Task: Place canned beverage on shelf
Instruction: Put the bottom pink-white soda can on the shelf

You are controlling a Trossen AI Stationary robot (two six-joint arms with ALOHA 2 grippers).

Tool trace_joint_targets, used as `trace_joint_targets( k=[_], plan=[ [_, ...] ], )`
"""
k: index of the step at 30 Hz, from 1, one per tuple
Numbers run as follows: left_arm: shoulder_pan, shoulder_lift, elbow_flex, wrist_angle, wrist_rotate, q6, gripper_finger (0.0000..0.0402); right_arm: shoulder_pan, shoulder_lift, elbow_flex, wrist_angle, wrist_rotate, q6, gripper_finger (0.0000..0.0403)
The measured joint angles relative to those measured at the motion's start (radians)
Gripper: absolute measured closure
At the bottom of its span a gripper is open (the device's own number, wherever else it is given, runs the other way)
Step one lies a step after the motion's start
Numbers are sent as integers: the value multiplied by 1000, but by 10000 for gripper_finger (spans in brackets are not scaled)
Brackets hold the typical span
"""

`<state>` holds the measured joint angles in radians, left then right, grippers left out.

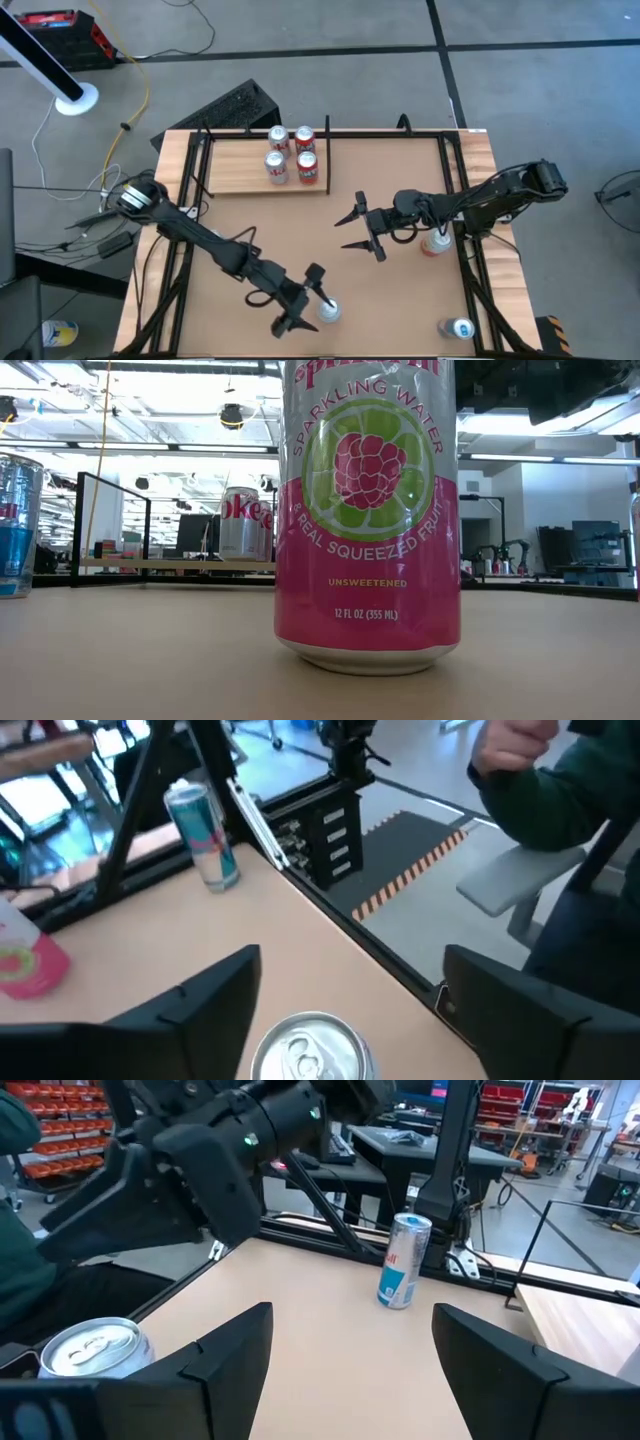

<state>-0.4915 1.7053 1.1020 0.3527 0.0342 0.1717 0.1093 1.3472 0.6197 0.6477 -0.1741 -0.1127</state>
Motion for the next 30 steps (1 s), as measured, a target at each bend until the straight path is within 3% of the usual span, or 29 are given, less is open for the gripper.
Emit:
trace_joint_targets(
  k=[4, 9, 22, 30],
  plan=[
    [0, 18, 49, -101, -35, -12, 68, 0, 0, 0, -8, 0, 0, 106],
    [25, 49, 56, -112, -90, -70, 55, 0, 0, 0, -16, 0, 0, 106],
    [82, 131, 54, -106, 86, -56, 55, 0, 0, 0, -15, 0, 0, 106],
    [94, 131, 55, -116, 92, -64, 56, 0, 0, 0, -20, 0, 0, 106]
  ],
)
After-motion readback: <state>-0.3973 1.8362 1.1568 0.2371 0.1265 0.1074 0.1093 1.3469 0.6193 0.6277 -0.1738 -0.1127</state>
